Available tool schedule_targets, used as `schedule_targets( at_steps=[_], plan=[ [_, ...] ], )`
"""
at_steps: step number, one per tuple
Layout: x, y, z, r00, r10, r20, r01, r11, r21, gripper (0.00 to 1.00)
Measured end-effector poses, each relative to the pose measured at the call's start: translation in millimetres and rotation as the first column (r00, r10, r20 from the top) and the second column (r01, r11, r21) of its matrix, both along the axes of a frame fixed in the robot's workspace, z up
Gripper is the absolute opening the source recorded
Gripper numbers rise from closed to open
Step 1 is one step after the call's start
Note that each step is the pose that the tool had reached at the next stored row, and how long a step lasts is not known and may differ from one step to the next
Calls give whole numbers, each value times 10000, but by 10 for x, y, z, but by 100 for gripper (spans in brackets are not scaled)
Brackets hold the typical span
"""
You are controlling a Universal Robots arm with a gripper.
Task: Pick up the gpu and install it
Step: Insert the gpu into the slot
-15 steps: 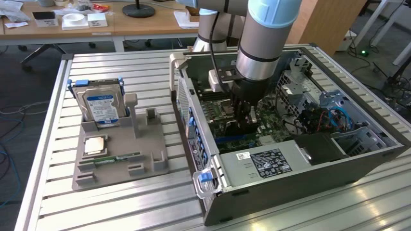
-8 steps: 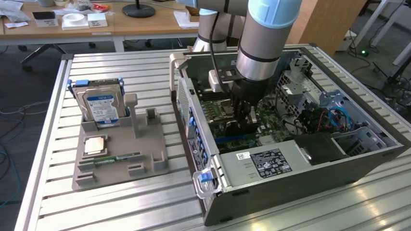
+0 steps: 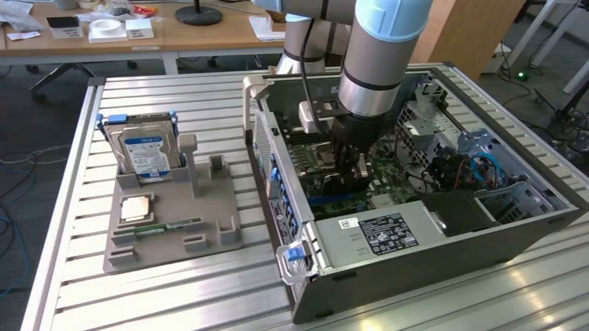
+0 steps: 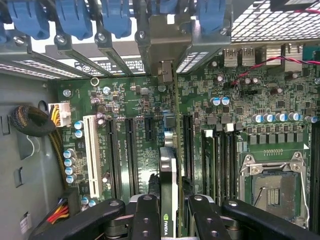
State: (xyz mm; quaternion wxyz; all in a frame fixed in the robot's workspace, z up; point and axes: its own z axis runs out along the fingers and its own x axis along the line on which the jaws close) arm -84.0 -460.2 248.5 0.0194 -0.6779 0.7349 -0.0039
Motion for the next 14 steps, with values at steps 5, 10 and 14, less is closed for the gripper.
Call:
schedule_targets(
  at_steps=[5, 10, 14],
  plan=[
    [-3, 0, -12, 10000, 0, 0, 0, 10000, 2, 27],
    [-3, 0, -12, 10000, 0, 0, 0, 10000, 2, 27],
    [-3, 0, -13, 10000, 0, 1, 0, 10000, 2, 27]
  ],
)
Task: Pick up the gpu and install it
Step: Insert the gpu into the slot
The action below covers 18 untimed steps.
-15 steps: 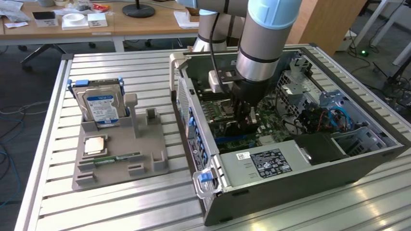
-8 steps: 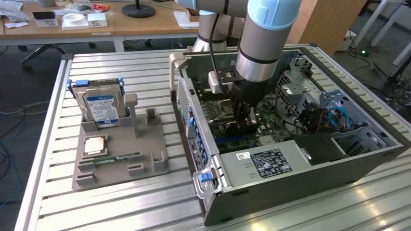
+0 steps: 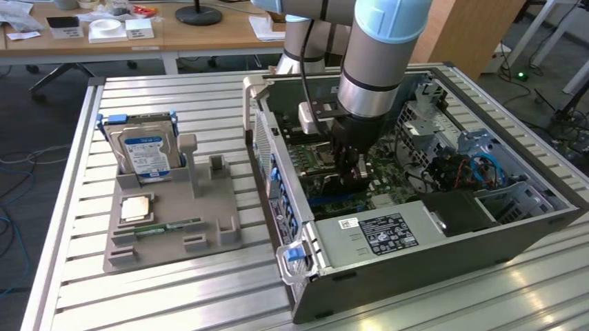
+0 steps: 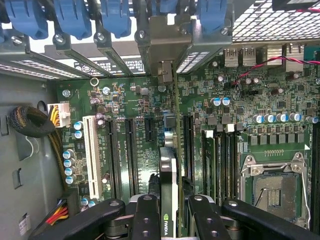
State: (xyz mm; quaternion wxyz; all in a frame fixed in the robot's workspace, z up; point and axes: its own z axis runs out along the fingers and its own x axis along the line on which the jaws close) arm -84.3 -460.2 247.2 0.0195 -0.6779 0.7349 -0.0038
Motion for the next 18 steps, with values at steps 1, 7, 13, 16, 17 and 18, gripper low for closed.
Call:
schedule_targets(
  at_steps=[1, 7, 13, 16, 17, 18],
  plan=[
    [0, 0, -1, 10000, 0, 0, 0, 10000, 0, 27],
    [0, 0, -12, 10000, 1, -3, -1, 10000, -4, 27],
    [0, 0, -14, 10000, 0, 0, 0, 10000, 0, 27],
    [0, 0, -14, 10000, 0, 0, 0, 10000, 0, 27],
    [0, 0, -14, 10000, 0, 0, 0, 10000, 1, 27],
    [0, 0, -14, 10000, 0, 0, 0, 10000, 0, 27]
  ],
)
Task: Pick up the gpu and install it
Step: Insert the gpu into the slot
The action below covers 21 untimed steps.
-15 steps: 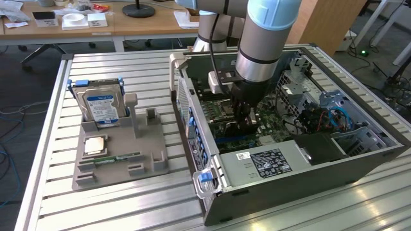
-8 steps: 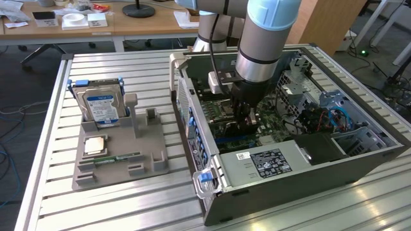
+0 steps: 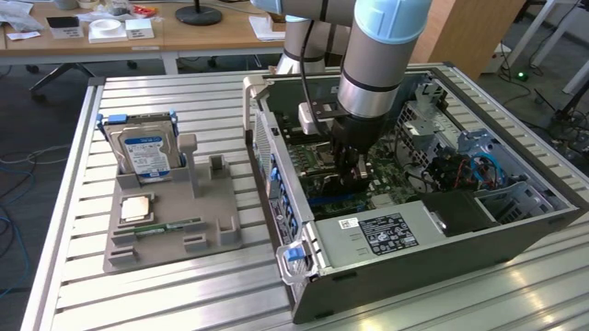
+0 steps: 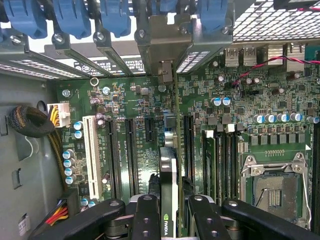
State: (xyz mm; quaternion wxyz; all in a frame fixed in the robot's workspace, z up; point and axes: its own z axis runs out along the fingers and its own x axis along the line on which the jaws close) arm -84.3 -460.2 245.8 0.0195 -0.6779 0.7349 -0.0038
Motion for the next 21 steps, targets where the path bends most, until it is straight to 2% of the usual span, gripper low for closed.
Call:
schedule_targets(
  at_steps=[9, 10, 11, 13, 14, 21],
  plan=[
    [0, 1, -1, 10000, -1, 0, 1, 10000, 5, 27],
    [0, 1, -4, 10000, -2, 2, 2, 10000, 11, 27],
    [0, 1, -3, 10000, -2, 4, 2, 10000, 7, 33],
    [0, 0, -1, 10000, -1, 1, 1, 10000, 2, 33],
    [0, 0, 0, 10000, 0, 0, 0, 10000, 0, 40],
    [0, 0, 0, 10000, 0, 0, 0, 10000, 1, 40]
  ],
)
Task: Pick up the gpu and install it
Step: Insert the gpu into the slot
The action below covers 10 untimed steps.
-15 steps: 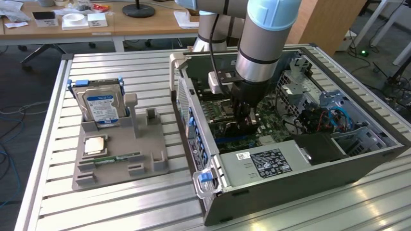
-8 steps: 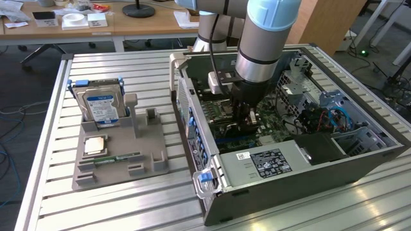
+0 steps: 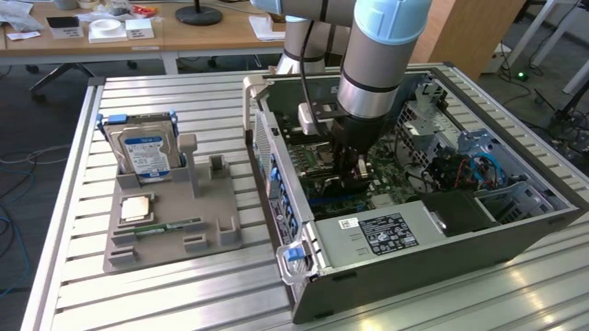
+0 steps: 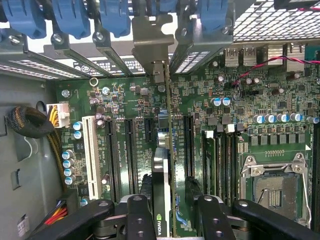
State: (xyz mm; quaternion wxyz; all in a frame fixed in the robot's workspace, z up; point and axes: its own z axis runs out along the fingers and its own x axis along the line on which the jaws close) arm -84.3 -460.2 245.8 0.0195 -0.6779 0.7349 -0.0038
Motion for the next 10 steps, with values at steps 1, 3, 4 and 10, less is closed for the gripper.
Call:
schedule_targets(
  at_steps=[1, 3, 4, 10],
  plan=[
    [0, 0, 1, 10000, 0, 0, 0, 10000, 0, 40],
    [0, 0, 21, 10000, 0, -1, 0, 10000, -2, 40],
    [0, 0, 32, 10000, 0, 0, 0, 10000, -1, 40],
    [0, 0, 117, 10000, 0, 0, 0, 10000, -1, 40]
  ],
)
